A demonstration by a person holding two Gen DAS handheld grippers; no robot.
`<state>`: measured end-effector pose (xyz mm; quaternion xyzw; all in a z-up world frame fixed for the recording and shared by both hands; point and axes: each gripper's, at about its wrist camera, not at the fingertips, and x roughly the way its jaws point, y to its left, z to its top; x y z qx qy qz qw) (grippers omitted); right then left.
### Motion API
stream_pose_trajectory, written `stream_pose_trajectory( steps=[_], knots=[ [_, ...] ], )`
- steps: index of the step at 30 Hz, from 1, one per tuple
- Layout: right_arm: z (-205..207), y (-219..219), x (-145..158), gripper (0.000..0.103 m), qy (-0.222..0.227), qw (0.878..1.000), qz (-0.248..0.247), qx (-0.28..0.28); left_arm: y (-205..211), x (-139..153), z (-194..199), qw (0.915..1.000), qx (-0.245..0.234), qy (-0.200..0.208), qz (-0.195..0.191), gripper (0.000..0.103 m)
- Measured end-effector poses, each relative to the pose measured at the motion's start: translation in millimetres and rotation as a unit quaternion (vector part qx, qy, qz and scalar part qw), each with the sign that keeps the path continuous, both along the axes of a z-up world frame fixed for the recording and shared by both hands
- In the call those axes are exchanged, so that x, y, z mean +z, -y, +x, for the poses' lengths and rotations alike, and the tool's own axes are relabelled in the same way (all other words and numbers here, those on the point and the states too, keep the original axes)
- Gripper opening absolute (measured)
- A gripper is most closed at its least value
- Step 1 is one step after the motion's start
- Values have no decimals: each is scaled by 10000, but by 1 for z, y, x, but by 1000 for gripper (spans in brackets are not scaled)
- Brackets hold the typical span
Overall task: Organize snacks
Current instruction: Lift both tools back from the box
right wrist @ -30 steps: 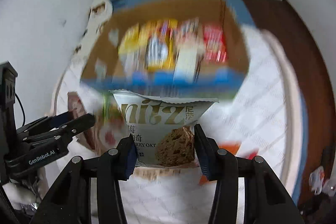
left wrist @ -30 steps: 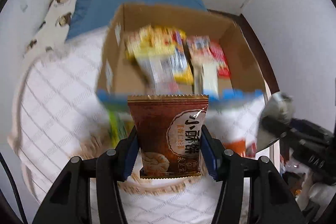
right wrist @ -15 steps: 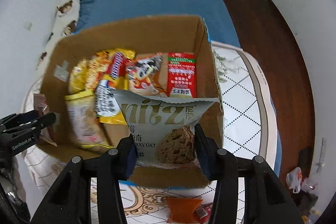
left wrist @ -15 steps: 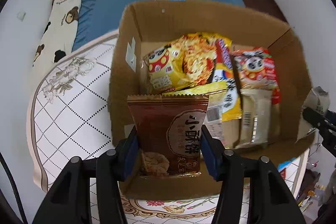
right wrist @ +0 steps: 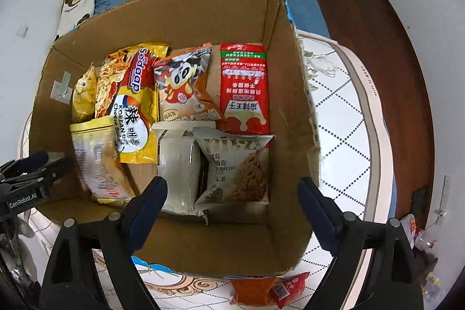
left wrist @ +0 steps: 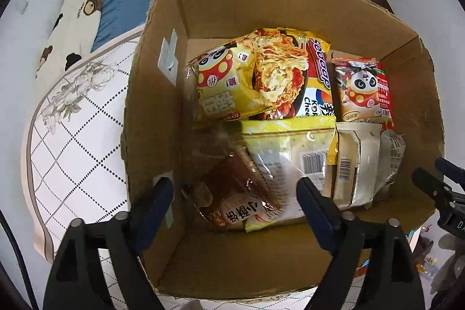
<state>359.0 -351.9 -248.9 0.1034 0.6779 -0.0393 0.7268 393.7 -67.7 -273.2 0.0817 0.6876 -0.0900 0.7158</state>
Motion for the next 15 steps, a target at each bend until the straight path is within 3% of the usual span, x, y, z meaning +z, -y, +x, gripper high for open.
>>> stream_pose_trajectory(
  steps=[7, 15],
  knots=[
    [-4, -1, 1, 95, 66, 10000, -23, -42, 2, 8, -6, 9997, 42, 248, -20, 88],
    [-17, -6, 21, 95, 484, 9987, -129, -54, -7, 36, -25, 9945, 261, 1001, -137, 88]
  ],
)
